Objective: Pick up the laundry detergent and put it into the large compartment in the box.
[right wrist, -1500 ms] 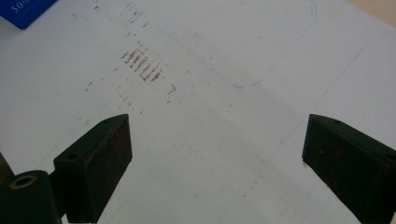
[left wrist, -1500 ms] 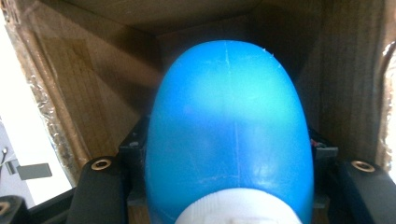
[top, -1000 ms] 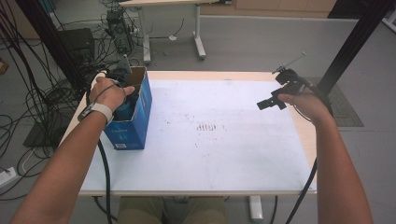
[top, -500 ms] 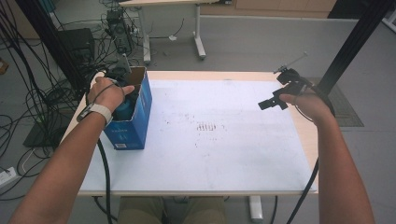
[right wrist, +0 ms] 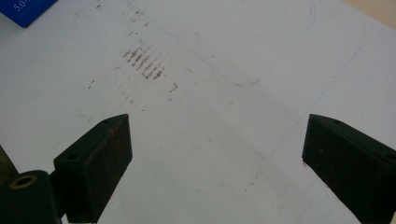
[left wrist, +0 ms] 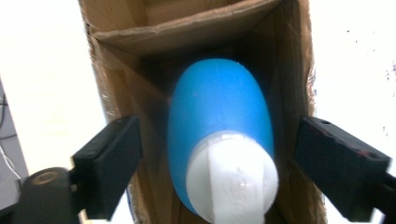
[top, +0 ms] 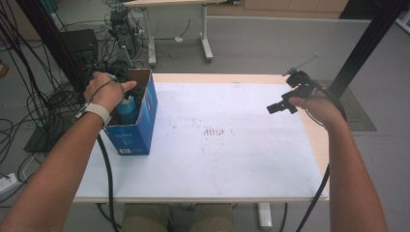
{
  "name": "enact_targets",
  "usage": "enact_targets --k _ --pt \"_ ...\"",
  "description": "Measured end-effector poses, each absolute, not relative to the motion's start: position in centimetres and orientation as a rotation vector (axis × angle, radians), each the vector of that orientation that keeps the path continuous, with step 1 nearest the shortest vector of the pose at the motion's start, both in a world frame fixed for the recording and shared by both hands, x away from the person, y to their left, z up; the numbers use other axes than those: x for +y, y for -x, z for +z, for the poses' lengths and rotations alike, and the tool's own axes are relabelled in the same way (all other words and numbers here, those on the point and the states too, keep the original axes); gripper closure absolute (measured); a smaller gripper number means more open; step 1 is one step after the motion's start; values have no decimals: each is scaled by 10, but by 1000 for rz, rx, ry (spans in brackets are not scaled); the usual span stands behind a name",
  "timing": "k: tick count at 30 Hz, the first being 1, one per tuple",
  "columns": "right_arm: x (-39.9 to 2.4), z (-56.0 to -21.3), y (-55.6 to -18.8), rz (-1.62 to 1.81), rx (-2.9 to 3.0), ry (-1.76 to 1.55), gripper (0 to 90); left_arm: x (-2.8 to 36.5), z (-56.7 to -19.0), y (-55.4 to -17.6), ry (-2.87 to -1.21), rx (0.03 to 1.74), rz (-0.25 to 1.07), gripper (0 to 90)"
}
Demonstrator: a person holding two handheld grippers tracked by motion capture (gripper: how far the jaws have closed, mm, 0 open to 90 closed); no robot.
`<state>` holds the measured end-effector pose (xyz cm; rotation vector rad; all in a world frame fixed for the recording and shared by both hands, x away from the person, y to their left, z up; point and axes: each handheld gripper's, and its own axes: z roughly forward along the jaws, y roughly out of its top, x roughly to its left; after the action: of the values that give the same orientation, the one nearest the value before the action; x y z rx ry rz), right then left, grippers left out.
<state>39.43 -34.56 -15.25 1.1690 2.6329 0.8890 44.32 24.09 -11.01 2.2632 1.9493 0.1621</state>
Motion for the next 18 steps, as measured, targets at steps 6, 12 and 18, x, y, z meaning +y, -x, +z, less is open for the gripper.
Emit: enact_targets --k 6,12,18 --pt "-346 -150 -392 889 2627 -1170 82 247 -96 -438 -2284 1873 161 94" --pt "-347 -147 -389 887 2628 -1172 82 252 -77 -434 -2301 1802 181 99" --pt "-347 -147 -387 885 2625 -1173 82 251 -57 -427 -2316 1726 208 96"
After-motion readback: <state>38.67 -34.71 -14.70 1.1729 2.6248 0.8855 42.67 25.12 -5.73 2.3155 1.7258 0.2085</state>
